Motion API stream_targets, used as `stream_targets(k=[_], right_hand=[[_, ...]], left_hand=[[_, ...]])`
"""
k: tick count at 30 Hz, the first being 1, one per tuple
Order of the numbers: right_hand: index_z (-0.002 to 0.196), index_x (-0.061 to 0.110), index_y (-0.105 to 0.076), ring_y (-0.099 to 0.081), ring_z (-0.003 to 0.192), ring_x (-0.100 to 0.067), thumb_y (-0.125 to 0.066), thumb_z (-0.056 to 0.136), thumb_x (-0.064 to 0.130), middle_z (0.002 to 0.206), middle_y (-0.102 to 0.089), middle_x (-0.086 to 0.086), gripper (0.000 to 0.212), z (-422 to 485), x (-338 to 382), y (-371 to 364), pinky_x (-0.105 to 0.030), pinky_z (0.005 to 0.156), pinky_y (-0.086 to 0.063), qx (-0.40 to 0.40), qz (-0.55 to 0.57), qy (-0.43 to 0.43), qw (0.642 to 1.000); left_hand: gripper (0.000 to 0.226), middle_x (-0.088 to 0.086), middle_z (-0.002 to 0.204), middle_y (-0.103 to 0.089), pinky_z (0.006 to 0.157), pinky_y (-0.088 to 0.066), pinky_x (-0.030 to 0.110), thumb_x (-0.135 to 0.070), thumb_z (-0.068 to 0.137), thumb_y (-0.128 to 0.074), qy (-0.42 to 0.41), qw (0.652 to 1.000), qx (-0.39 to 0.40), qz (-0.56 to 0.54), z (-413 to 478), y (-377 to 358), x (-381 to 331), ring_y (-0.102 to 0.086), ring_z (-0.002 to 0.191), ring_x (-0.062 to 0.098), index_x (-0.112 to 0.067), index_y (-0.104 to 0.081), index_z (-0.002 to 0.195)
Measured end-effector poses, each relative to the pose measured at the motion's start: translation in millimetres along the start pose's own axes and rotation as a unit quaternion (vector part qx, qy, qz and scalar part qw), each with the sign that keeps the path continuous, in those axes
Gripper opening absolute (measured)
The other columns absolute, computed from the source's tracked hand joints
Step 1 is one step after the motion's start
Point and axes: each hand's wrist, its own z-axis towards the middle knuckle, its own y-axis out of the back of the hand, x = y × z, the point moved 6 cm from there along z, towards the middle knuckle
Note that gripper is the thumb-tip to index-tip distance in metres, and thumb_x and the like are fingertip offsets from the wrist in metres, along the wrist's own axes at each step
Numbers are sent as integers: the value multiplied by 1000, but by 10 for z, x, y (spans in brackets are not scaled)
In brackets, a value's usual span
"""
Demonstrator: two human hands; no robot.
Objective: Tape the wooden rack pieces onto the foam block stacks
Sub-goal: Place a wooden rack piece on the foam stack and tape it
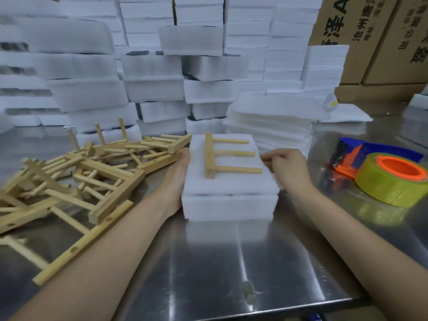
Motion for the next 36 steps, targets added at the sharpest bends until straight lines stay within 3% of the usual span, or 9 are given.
stream_targets(k=[2, 5, 9, 11, 15, 24, 29, 32, 36], right_hand=[[79, 11, -68, -66, 75, -21, -45, 91, 5, 79, -71, -4, 27, -36, -37, -183, -27, 70, -54, 32, 182, -99, 978], [84, 15, -64, -70, 63, -15, -43, 101, 34, 67, -72, 0, 33, -165, -56, -450, -18, 49, -50, 125, 378, -193, 897], [108, 24, -66, -72, 86, -17, -41, 98, 53, 95, -76, 0, 40, -143, -113, -472, -29, 68, -54, 190, 362, -178, 895], [105, 26, -66, -73, 83, -14, -43, 98, 50, 91, -76, 3, 35, -106, -136, -476, -29, 69, -53, 189, 359, -161, 900], [97, 22, -66, -73, 73, -11, -44, 101, 37, 81, -76, 4, 26, -89, -163, -474, -19, 55, -54, 175, 367, -145, 902], [103, 25, -66, -73, 86, -15, -45, 100, 38, 94, -76, 2, 25, -39, -230, -479, -30, 69, -53, 193, 339, -141, 910], [108, 24, -66, -73, 85, -15, -43, 101, 31, 95, -76, 3, 25, -31, -227, -472, -23, 60, -56, 197, 339, -137, 910], [128, 18, -56, -70, 84, -11, -42, 101, 16, 107, -71, 8, 31, 42, -154, -444, -22, 62, -54, 163, 319, -118, 926], [130, 29, -54, -69, 80, -2, -43, 101, 18, 99, -68, 13, 33, 37, -143, -463, -15, 58, -53, 153, 371, -124, 907]], left_hand=[[36, -5, 87, -75, 72, -56, 26, -36, 101, -44, -18, 1000, 11, 8, -10, 10, -49, -70, 82, 12, -23, -73, 86], [33, 4, 89, -74, 75, -54, 29, -20, 98, -48, -49, 998, 12, 44, -10, 26, -119, -69, 81, 18, -19, -75, 79], [35, 16, 104, -67, 84, -45, 38, -31, 101, -43, -45, 982, -91, 156, 52, 209, -94, -61, 96, 28, -3, -63, 99], [37, 13, 96, -65, 79, -44, 37, -39, 100, -43, -56, 969, -124, 206, 73, 259, -106, -59, 90, 27, -8, -58, 88], [38, 11, 81, -50, 72, -32, 32, -41, 101, -42, -47, 973, -88, 207, 126, 249, -105, -46, 76, 22, -11, -48, 77], [35, 13, 87, -53, 75, -39, 35, -36, 102, -38, -16, 979, -122, 162, 144, 336, -69, -50, 81, 23, -6, -55, 94], [35, 2, 78, -55, 58, -35, 23, -21, 102, -44, -52, 956, -106, 270, 202, 263, -126, -48, 70, 10, -7, -50, 70], [36, -5, 77, -51, 50, -35, 12, -21, 102, -41, -62, 937, -74, 335, 235, 241, -139, -43, 65, 3, 6, -44, 126], [44, 15, 130, -48, 94, -44, 36, -24, 103, -33, -71, 914, -39, 398, 268, 251, -114, -52, 111, 26, 1, -32, 139]])
